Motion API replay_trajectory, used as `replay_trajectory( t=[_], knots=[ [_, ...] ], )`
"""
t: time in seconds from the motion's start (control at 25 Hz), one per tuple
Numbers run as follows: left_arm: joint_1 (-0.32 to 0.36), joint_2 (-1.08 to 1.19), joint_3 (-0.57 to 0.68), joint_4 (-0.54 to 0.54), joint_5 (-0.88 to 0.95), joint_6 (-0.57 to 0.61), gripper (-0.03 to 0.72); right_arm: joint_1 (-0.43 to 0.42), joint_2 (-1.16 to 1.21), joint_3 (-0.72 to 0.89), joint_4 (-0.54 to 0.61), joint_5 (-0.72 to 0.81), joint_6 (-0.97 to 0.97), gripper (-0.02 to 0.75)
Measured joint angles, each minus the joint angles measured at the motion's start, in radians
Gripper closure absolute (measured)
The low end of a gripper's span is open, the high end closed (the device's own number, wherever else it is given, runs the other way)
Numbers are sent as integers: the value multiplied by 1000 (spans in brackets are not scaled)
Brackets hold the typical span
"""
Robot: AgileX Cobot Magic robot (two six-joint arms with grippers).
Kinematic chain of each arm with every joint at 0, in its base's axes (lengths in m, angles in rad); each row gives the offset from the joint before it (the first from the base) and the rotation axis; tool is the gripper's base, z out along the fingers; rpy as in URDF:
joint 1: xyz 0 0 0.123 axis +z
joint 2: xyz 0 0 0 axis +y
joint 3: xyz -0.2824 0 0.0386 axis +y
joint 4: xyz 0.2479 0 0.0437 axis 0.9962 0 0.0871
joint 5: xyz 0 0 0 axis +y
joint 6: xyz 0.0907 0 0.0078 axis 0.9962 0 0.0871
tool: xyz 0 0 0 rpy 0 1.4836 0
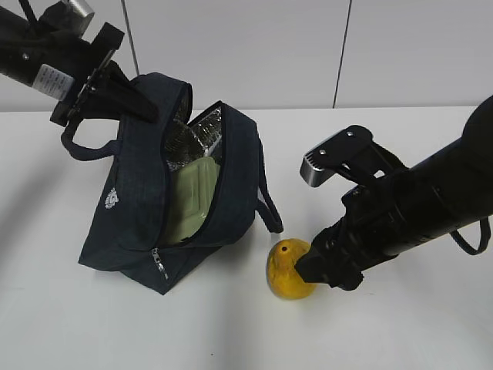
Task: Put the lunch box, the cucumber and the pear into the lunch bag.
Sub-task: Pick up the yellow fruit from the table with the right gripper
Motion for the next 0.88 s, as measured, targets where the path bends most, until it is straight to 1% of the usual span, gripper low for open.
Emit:
replay_trajectory(
  t=[0.2,0.44,0.64,0.88],
  knots=[
    [0,0,0,0,8,5,686,0,6,0,94,-23,-140,155],
    [0,0,0,0,10,7,686,0,41,0,181,-27,-294,152],
    [0,0,0,0,12,9,686,0,86,-21,215,-23,-335,152],
    [0,0,0,0,15,9,686,0,131,-61,223,-22,-339,153]
  ],
)
